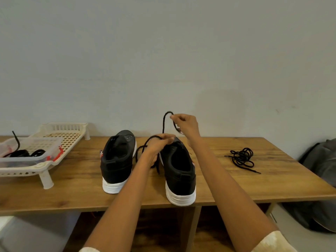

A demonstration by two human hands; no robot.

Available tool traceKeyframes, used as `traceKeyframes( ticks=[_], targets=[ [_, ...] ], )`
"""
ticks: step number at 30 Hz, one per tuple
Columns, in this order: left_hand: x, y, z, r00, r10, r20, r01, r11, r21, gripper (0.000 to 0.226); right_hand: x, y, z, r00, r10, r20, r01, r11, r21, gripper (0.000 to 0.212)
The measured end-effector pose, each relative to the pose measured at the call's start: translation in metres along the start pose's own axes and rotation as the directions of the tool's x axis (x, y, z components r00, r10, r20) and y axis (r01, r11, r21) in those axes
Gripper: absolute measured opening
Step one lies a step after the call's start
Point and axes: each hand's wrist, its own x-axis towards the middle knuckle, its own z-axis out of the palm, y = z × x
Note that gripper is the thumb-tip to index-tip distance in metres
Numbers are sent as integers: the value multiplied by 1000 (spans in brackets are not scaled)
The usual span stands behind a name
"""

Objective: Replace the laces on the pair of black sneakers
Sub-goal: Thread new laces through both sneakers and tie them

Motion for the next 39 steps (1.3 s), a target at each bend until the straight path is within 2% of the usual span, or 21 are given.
traceKeyframes(
  ticks=[2, 4, 7, 9, 11, 12, 13, 14, 16, 18, 20, 22, 24, 26, 28, 30, 32, 33, 35, 39],
  targets=[
    [-3, 2, 1, 999, -16, -32, 15, 1000, -15, 4, 2, -17, 2, 1000, -23, 4, 23, 997, 70, 13],
    [-3, 2, 2, 996, -53, -73, 43, 989, -140, 5, 2, -26, 6, 999, -42, 21, 41, 996, 79, 14],
    [-2, 1, 0, 984, -153, -93, 104, 912, -397, 11, 2, -12, 11, 1000, 2, 27, -1, 1000, -12, 15],
    [-1, 5, -2, 967, -206, -153, 122, 893, -433, 15, 4, 9, 11, 995, 98, 32, -94, 990, -108, 16],
    [2, 11, -5, 937, -240, -254, 167, 946, -278, 10, 3, 24, 4, 982, 180, 64, -160, 959, -235, 19],
    [2, 15, -6, 932, -233, -277, 209, 971, -114, 6, 3, 26, -1, 973, 204, 110, -162, 937, -308, 25],
    [3, 17, -9, 939, -209, -274, 240, 967, 85, 12, 2, 26, -6, 956, 225, 186, -141, 914, -380, 30],
    [4, 18, -11, 951, -185, -246, 252, 928, 275, 20, 1, 23, -11, 928, 249, 278, -105, 889, -445, 33],
    [3, 21, -17, 969, -176, -174, 242, 828, 505, 29, -1, 13, -18, 853, 304, 424, -30, 840, -541, 32],
    [-5, 27, -23, 960, -244, -137, 275, 741, 613, 41, -1, 4, -16, 810, 315, 494, 81, 775, -626, 32],
    [-17, 38, -29, 920, -373, -119, 353, 660, 664, 55, 0, 0, -9, 801, 334, 496, 168, 670, -723, 33],
    [-28, 50, -31, 864, -494, -97, 416, 594, 688, 67, -1, 4, -1, 834, 326, 445, 217, 548, -808, 33],
    [-36, 63, -30, 840, -540, -58, 415, 570, 709, 74, -3, 6, 5, 892, 265, 366, 206, 482, -851, 29],
    [-39, 73, -26, 854, -519, -34, 363, 547, 754, 77, -9, 6, 9, 947, 161, 277, 177, 457, -872, 23],
    [-36, 74, -22, 916, -401, -11, 274, 607, 746, 71, -11, 8, 12, 963, 103, 247, 182, 424, -887, 19],
    [-29, 66, -18, 987, -158, -25, 127, 681, 721, 52, -12, 11, 13, 968, 92, 233, 169, 451, -877, 18],
    [-24, 55, -14, 996, 87, -24, -39, 655, 755, 31, -9, 15, 10, 976, 92, 199, 118, 542, -832, 16],
    [-23, 52, -10, 993, 119, 12, -86, 645, 760, 28, -8, 18, 8, 982, 82, 172, 90, 596, -798, 17],
    [-23, 47, -4, 994, 82, 77, -112, 654, 749, 28, -8, 24, 4, 993, 68, 101, 25, 695, -719, 23],
    [-17, 39, -5, 992, 94, 84, -125, 665, 736, 31, -9, 31, 3, 994, 83, 78, -7, 731, -682, 43]
  ],
)
